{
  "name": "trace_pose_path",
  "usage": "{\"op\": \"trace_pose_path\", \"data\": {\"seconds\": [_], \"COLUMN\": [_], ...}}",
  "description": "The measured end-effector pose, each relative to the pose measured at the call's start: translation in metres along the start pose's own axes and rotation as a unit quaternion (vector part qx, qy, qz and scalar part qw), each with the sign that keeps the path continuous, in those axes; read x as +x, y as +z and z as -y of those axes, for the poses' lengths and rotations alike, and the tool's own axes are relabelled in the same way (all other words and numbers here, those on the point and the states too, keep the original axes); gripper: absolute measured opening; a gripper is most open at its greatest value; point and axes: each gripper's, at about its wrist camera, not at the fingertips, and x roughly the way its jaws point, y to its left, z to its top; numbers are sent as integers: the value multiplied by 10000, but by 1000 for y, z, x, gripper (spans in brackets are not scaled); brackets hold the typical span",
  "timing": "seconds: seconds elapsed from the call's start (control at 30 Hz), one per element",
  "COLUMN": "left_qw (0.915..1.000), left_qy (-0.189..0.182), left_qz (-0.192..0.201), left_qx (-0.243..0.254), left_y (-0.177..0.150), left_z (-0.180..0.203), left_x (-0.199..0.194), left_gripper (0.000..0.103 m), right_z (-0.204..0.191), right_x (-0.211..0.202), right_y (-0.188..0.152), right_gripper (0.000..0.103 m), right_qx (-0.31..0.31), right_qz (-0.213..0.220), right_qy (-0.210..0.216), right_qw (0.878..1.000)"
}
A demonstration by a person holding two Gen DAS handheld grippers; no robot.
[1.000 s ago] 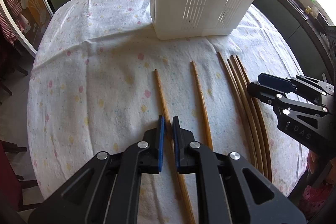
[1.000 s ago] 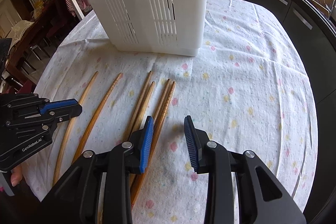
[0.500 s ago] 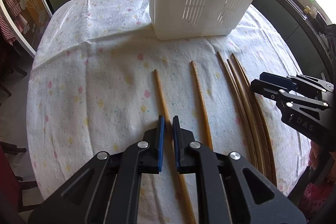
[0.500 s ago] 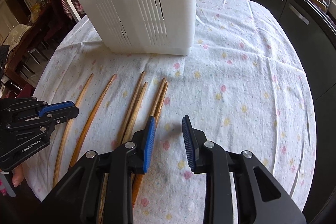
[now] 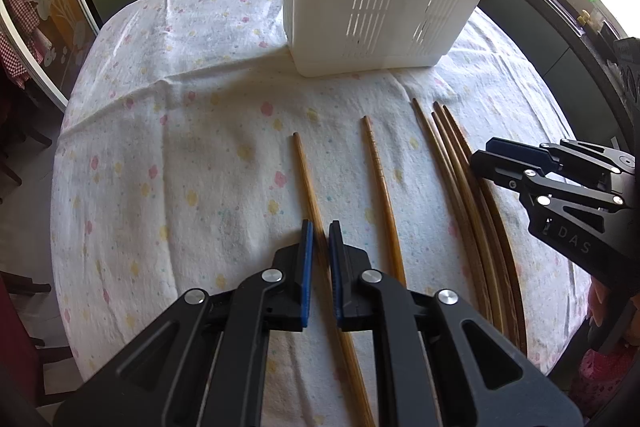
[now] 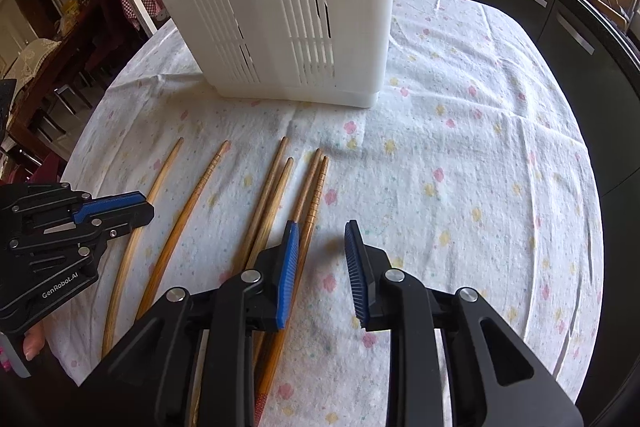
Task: Organize utensils
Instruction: 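Grasp a wooden chopstick with the left gripper while the right gripper grasps another, then lift the wooden chopsticks and lower them into the white caddy with both grippers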
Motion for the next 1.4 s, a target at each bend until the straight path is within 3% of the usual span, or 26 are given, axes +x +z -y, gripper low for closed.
{"op": "trace_pose_path", "data": {"seconds": [0.53,0.63,0.9,1.1,1.4], "left_qw": [10000,9996,9992,9974,9951], "left_qy": [-25,-181,-301,-603,-702], "left_qz": [-3,-55,-75,-102,694], "left_qx": [-44,-212,-246,-388,-56], "left_y": [0,3,5,3,0], "left_z": [-1,-7,-12,-18,-6], "left_x": [0,1,0,-7,-76], "left_gripper": [9,9,7,6,6], "right_z": [0,3,26,40,55], "right_x": [10,11,5,-28,-108], "right_y": [16,20,11,1,-20], "right_gripper": [19,12,6,6,6], "right_qx": [-41,-49,409,617,647], "right_qz": [-92,-100,12,524,1394], "right_qy": [-143,-193,441,852,1142], "right_qw": [9998,9998,9982,9931,9815]}}
